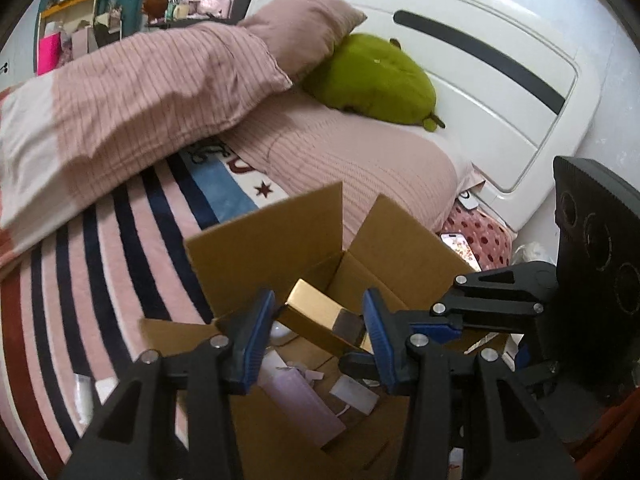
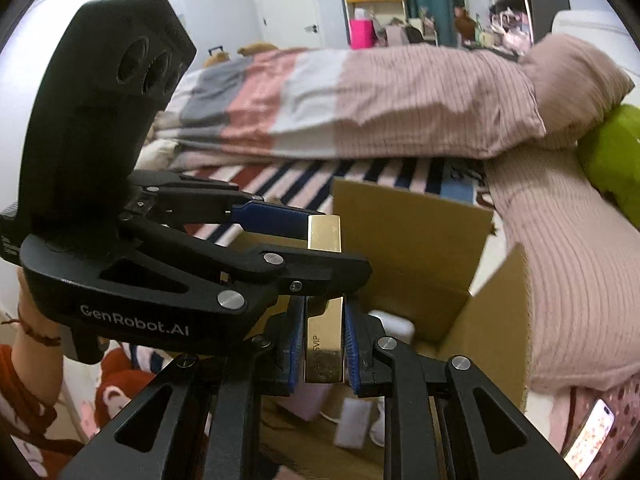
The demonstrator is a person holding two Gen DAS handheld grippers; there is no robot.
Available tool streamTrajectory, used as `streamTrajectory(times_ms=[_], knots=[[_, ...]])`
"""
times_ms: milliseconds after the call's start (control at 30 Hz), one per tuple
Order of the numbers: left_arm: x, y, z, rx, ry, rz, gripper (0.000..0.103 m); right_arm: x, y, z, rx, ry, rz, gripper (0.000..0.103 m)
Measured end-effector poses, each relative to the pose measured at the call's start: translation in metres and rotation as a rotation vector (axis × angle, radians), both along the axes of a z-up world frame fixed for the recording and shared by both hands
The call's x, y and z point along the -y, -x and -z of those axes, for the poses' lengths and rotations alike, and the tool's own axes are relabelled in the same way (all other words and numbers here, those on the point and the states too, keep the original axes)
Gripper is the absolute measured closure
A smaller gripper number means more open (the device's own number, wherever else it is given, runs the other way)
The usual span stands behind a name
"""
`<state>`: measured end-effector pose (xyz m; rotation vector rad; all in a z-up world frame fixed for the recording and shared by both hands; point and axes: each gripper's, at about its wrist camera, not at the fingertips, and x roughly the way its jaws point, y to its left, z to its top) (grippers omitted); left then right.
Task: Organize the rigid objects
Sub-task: 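Carry the gold tube into the cardboard box and open the right gripper, then reach the right gripper to the white USB stick and grasp it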
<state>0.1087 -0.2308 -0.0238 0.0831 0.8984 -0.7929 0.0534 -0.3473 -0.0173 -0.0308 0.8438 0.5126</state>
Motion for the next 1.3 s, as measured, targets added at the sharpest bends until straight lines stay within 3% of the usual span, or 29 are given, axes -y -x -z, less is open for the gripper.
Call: streamTrajectory(times_ms=[67,133,233,500,633,767,833,1033,1300], knots=[[0.002,0.0,0.001,-0.005,-0.006,-0.005,0.051,0.002,-0.003,0.004,-0.018,0.017,0.009,0.089],[0.0,0.003,-0.002,0.014,-0.011,-0.022,0.032,0.003,-0.002,0.005,-0.02,0.044,0.022,0.085],[-0.01,0.008,-0.012,0.05,-0.015,-0.039,0.031,0.002,0.002,0.0,-0.003,0.046,0.024,0.072],[-0.077,0.028,-0.039,0.122,0.004,-0.154,0.028,-0.024,0.016,-0.02,0.041,0.028,-0.023,0.072],[-0.135,0.038,-0.044,0.146,0.015,-0.254,0.025,-0.063,0.024,-0.032,0.066,0.003,-0.093,0.072],[-0.194,0.052,-0.036,0.163,0.002,-0.348,0.023,-0.119,0.026,-0.034,0.068,-0.022,-0.186,0.058],[-0.219,0.057,-0.028,0.159,-0.001,-0.385,0.023,-0.144,0.023,-0.03,0.057,-0.024,-0.228,0.057],[-0.277,0.065,0.014,0.115,-0.017,-0.478,0.023,-0.211,0.009,0.017,-0.041,-0.021,-0.277,0.043],[-0.313,0.064,0.061,0.039,-0.01,-0.532,0.023,-0.223,-0.046,0.112,-0.191,0.052,-0.032,0.042]])
